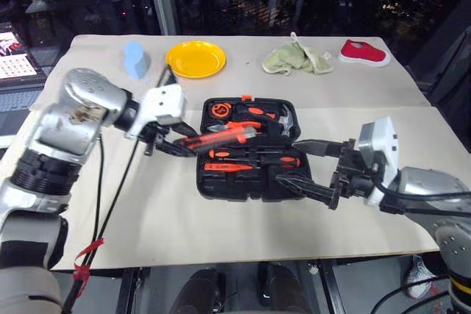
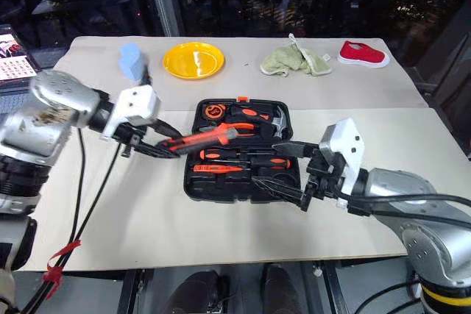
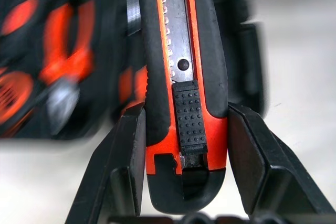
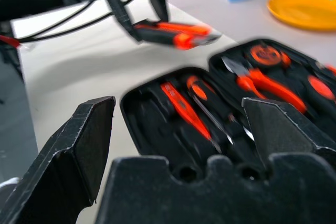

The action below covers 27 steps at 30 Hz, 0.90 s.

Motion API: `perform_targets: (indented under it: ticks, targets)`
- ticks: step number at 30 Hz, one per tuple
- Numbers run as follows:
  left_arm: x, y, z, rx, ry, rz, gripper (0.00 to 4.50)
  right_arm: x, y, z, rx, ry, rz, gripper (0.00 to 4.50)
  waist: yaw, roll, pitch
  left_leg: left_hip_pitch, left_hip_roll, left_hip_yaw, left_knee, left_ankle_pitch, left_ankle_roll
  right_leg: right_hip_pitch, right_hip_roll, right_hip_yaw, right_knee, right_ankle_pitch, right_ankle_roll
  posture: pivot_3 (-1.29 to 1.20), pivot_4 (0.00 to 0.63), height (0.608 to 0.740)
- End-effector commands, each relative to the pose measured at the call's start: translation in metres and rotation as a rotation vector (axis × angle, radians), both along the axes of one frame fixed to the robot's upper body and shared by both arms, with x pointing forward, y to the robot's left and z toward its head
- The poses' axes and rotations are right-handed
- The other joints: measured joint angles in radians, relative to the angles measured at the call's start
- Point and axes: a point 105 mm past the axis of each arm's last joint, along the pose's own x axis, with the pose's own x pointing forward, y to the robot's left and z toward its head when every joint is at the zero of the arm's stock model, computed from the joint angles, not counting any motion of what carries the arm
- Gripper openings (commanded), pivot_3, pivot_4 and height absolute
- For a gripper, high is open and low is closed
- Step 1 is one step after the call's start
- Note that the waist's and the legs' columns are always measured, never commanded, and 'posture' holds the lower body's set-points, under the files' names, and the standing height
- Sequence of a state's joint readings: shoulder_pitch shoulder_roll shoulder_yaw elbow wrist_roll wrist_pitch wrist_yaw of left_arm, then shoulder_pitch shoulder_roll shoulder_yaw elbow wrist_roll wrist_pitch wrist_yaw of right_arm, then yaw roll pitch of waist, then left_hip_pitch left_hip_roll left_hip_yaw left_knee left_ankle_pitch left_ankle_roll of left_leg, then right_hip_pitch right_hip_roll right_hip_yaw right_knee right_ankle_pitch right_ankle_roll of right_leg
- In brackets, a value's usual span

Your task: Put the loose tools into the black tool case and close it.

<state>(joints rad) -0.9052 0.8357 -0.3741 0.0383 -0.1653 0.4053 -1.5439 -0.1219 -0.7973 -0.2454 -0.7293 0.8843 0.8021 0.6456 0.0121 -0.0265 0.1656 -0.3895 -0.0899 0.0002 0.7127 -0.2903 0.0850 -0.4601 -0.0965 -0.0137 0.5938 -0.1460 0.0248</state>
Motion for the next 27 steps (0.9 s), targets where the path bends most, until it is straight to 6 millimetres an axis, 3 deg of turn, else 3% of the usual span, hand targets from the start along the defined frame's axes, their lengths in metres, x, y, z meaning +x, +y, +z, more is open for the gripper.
perform_targets:
  ticks: [1, 7, 16, 19, 27]
  targets:
    - [0.004, -0.017, -0.003, 0.031, -0.042, -0.038, 1.75, -0.010, -0.002, 0.008, 0.002, -0.039, -0.037, 4.50, 0.000, 0.000, 0.000, 0.000, 0.000, 0.000, 0.000, 0.000, 0.000, 0.000, -0.001, 0.001, 0.001, 0.000, 0.000, 0.00, 0.150, 0.740]
    - [0.001, -0.030, -0.028, 0.115, 0.075, -0.001, 1.75, -0.013, -0.015, 0.008, 0.042, -0.041, -0.166, 4.50, -0.001, 0.000, 0.000, 0.003, 0.000, 0.000, 0.002, -0.002, 0.008, 0.004, -0.001, 0.002, 0.002, 0.000, 0.001, 0.00, 0.150, 0.740]
    - [-0.008, -0.032, -0.061, 0.177, 0.126, 0.035, 1.75, -0.002, -0.035, 0.012, 0.067, -0.075, -0.306, 4.50, 0.001, 0.000, 0.000, 0.002, 0.000, 0.000, 0.002, 0.000, 0.004, 0.003, 0.000, 0.002, 0.002, 0.000, 0.001, 0.00, 0.150, 0.740]
    - [-0.004, -0.033, -0.073, 0.177, 0.089, 0.044, 1.75, -0.004, -0.032, 0.011, 0.038, -0.070, -0.269, 4.50, 0.001, 0.001, -0.001, 0.003, 0.000, 0.000, 0.003, 0.000, 0.005, 0.004, -0.001, 0.002, 0.001, 0.001, 0.002, 0.00, 0.150, 0.740]
    - [0.007, -0.036, -0.078, 0.193, 0.041, 0.054, 1.75, -0.015, -0.031, 0.007, -0.017, -0.035, -0.163, 4.50, 0.015, 0.006, -0.004, 0.016, 0.001, -0.001, 0.002, -0.005, 0.013, 0.019, -0.001, 0.001, 0.000, -0.002, 0.006, 0.00, 0.150, 0.740]
